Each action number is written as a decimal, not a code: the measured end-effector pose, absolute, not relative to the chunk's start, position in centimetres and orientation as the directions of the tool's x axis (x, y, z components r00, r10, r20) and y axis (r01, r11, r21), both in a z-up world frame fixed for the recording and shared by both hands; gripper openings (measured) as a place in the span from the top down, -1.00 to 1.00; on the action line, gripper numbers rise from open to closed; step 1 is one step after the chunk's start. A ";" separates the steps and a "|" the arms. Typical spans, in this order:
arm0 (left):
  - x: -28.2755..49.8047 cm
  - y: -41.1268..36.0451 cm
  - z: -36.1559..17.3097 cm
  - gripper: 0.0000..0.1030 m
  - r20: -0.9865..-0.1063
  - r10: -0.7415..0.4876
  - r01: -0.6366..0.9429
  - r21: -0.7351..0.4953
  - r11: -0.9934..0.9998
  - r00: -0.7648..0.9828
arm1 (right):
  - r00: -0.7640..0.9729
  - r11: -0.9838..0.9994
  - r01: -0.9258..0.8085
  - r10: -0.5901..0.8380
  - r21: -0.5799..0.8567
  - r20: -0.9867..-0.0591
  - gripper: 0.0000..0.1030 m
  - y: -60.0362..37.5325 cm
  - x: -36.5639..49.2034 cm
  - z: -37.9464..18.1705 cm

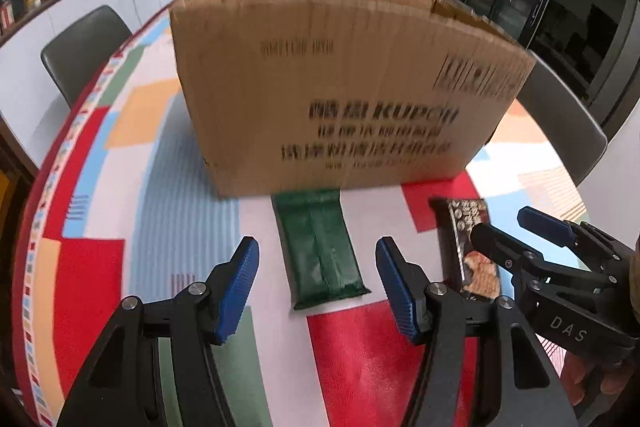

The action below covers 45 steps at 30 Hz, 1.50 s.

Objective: Organize snacks
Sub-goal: 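Grasp the dark green bar with left gripper while right grasps dark cracker pack, then carry both packs over the box and open both grippers to drop them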

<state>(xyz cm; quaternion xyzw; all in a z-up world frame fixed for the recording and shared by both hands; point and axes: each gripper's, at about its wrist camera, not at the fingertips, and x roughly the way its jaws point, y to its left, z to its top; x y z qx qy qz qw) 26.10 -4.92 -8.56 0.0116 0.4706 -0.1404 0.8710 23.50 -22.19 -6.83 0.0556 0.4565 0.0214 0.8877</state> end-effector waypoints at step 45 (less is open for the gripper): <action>25.2 -7.4 -11.7 0.16 -0.847 -0.204 0.232 -0.099 0.968 0.491 | 0.525 0.999 -0.010 0.041 0.042 -0.850 0.00 -19.2 22.2 -9.4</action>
